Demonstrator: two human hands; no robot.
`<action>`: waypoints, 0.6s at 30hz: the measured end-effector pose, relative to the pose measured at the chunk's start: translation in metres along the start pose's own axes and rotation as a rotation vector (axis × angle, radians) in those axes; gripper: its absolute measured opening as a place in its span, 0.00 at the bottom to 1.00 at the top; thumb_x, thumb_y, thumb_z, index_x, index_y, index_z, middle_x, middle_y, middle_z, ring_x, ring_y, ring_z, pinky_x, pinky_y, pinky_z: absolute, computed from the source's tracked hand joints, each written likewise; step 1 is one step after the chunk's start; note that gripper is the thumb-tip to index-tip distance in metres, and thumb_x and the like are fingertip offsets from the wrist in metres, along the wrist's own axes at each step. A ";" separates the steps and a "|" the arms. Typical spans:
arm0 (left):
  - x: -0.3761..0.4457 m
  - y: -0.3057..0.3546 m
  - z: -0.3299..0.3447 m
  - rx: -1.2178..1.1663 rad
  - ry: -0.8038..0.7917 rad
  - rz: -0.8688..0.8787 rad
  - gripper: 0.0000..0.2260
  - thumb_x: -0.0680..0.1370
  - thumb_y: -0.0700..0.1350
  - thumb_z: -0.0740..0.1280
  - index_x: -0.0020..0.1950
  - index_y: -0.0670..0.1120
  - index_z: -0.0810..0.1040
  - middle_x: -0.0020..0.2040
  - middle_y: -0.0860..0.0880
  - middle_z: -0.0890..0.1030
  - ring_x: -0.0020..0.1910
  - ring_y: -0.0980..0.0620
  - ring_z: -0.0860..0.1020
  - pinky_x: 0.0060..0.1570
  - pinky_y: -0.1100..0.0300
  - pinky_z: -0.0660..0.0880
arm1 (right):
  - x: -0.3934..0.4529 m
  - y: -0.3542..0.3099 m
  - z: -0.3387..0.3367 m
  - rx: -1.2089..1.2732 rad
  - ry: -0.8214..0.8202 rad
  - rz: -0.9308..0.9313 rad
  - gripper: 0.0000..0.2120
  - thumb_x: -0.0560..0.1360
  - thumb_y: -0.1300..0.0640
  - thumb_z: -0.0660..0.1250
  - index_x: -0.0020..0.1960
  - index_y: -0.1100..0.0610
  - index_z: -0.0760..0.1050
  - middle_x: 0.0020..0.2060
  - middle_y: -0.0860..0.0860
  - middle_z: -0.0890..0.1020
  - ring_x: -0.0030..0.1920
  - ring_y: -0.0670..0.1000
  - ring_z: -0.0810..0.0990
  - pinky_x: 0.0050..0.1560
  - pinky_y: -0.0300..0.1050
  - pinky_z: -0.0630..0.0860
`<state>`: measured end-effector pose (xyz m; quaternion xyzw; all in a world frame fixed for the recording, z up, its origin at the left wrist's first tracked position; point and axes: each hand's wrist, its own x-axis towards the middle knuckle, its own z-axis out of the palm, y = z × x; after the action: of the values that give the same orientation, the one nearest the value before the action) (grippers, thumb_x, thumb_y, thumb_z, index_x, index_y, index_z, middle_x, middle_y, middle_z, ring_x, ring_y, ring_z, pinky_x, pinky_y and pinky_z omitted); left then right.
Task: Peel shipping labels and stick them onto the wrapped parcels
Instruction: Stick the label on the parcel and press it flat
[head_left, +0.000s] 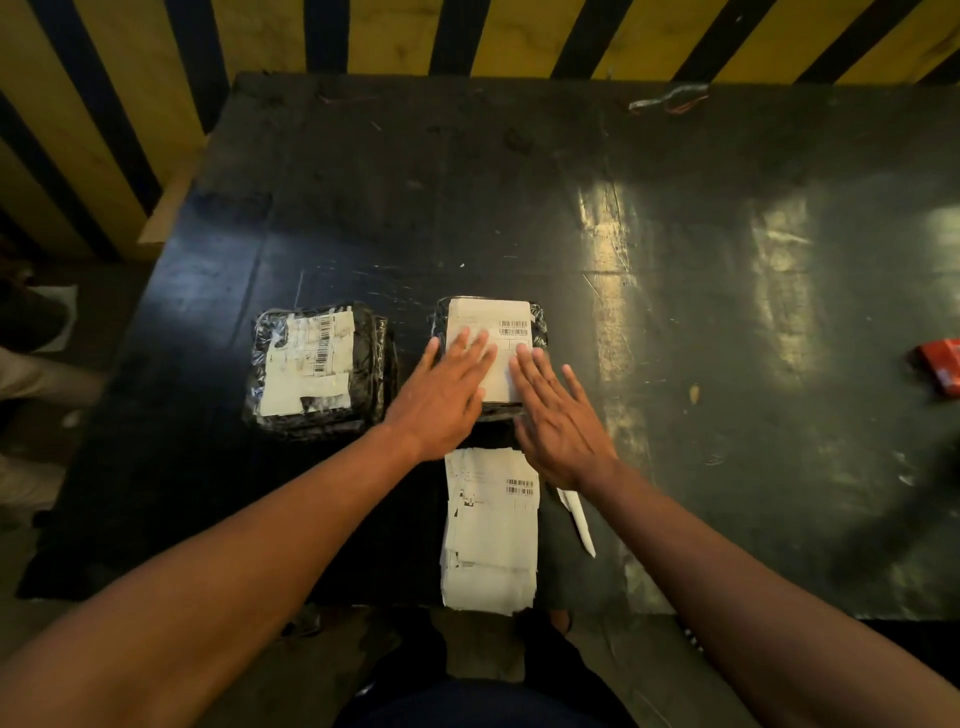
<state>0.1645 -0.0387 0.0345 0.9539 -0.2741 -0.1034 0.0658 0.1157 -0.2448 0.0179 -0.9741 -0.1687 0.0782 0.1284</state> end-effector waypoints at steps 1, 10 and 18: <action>-0.006 0.007 0.006 0.074 -0.006 0.023 0.30 0.86 0.54 0.50 0.84 0.48 0.41 0.84 0.48 0.38 0.83 0.49 0.36 0.82 0.43 0.41 | 0.006 -0.001 0.000 -0.004 -0.014 -0.002 0.34 0.81 0.48 0.42 0.84 0.57 0.41 0.83 0.53 0.41 0.83 0.53 0.39 0.82 0.60 0.45; -0.071 0.008 0.036 0.169 0.030 -0.066 0.41 0.79 0.55 0.60 0.84 0.47 0.39 0.84 0.47 0.36 0.83 0.50 0.37 0.81 0.42 0.43 | 0.013 0.002 -0.004 -0.075 -0.085 0.002 0.34 0.84 0.48 0.47 0.83 0.54 0.33 0.82 0.50 0.36 0.82 0.52 0.35 0.82 0.62 0.40; -0.033 0.024 0.002 0.074 0.033 -0.078 0.37 0.80 0.55 0.60 0.84 0.45 0.50 0.84 0.46 0.54 0.84 0.49 0.49 0.82 0.46 0.43 | 0.016 -0.002 0.004 -0.068 -0.094 0.035 0.34 0.85 0.46 0.49 0.83 0.54 0.34 0.82 0.50 0.35 0.81 0.51 0.33 0.82 0.61 0.40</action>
<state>0.1244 -0.0407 0.0425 0.9672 -0.2389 -0.0799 0.0311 0.1292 -0.2362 0.0131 -0.9760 -0.1601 0.1203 0.0860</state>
